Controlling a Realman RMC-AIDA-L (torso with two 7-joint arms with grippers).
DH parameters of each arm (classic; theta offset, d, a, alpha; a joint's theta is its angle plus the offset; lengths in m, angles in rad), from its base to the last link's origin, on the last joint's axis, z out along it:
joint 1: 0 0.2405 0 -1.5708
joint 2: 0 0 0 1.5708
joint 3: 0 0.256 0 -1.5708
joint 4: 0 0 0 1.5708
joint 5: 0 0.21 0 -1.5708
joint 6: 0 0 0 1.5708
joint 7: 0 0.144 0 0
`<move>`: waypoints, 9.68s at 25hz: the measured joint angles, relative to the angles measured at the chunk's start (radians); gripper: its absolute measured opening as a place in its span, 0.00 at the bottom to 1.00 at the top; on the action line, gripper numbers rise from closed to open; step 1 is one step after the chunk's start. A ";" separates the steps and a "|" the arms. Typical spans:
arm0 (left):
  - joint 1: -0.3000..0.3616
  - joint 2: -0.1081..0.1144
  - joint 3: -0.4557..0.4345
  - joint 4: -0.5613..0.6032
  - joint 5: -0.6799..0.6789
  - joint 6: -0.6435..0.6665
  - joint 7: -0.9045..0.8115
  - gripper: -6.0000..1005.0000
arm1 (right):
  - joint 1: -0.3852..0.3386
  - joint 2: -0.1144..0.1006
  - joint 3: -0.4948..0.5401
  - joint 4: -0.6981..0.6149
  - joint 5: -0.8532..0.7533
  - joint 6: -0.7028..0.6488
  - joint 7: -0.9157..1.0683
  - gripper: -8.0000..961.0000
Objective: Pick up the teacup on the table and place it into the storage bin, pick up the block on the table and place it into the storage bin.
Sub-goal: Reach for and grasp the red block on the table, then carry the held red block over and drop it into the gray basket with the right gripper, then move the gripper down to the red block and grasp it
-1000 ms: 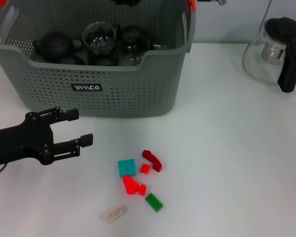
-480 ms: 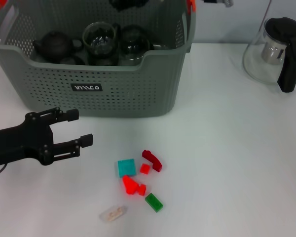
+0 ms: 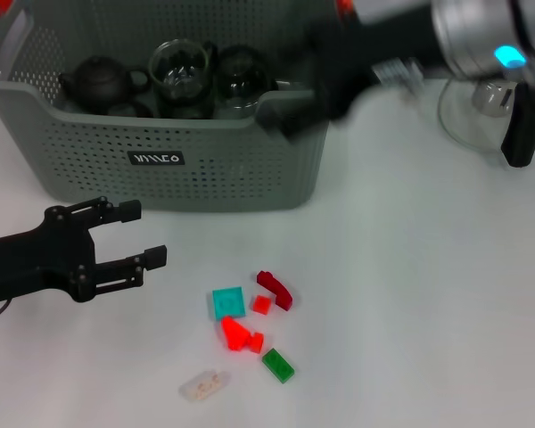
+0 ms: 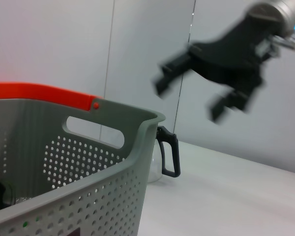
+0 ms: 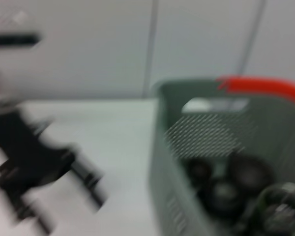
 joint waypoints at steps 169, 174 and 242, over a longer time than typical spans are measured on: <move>0.015 -0.005 -0.024 -0.005 -0.002 0.019 0.026 0.77 | 0.196 0.008 -0.040 0.077 -0.095 0.152 0.310 0.12; 0.014 -0.006 -0.024 -0.006 -0.002 0.020 0.026 0.77 | 0.247 0.010 -0.040 0.159 -0.151 0.292 0.304 0.13; -0.008 0.000 0.001 -0.012 0.052 0.034 0.032 0.77 | 0.296 0.025 -0.482 0.516 -0.133 0.172 0.429 0.98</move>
